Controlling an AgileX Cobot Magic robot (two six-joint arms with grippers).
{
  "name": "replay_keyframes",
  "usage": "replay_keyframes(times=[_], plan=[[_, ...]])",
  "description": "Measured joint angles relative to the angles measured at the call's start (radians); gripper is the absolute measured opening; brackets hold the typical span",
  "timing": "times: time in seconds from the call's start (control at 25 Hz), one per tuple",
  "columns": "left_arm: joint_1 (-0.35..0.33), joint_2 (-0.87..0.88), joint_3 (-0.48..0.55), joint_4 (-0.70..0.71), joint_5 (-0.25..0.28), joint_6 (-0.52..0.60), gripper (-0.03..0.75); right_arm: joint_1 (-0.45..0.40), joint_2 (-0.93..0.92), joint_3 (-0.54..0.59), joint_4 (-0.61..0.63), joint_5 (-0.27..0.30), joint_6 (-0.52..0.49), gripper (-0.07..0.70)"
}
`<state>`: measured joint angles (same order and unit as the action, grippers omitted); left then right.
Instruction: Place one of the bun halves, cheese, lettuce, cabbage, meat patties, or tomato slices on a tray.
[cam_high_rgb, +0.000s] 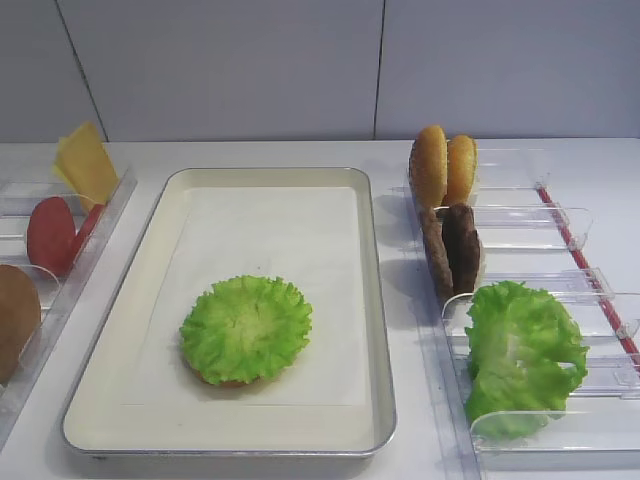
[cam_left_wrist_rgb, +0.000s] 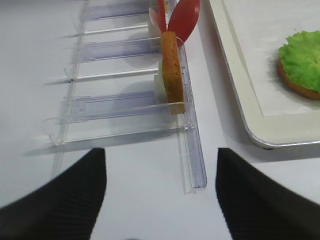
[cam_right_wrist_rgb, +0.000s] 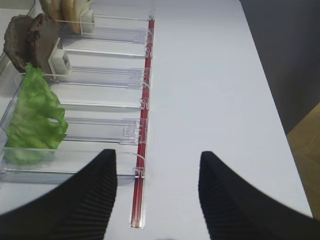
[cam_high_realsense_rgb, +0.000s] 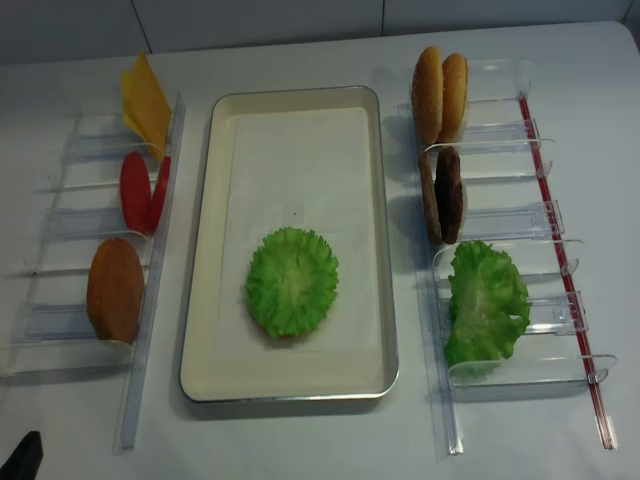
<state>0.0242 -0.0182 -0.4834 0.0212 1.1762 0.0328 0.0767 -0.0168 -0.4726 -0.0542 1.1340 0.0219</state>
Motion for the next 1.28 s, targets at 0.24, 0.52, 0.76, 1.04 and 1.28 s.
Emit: replay_keyframes(times=[0.24, 0.52, 0.76, 1.04, 1.28], plan=[[0.000, 0.000, 0.000, 0.000, 0.000, 0.000, 0.438, 0.000, 0.000, 0.000, 0.000, 0.000, 0.000, 0.489], [0.000, 0.000, 0.000, 0.000, 0.000, 0.000, 0.438, 0.000, 0.000, 0.000, 0.000, 0.000, 0.000, 0.534], [0.000, 0.000, 0.000, 0.000, 0.000, 0.000, 0.438, 0.000, 0.000, 0.000, 0.000, 0.000, 0.000, 0.535], [0.000, 0.000, 0.000, 0.000, 0.000, 0.000, 0.438, 0.000, 0.000, 0.000, 0.000, 0.000, 0.000, 0.535], [0.000, 0.000, 0.000, 0.000, 0.000, 0.000, 0.438, 0.000, 0.000, 0.000, 0.000, 0.000, 0.000, 0.535]])
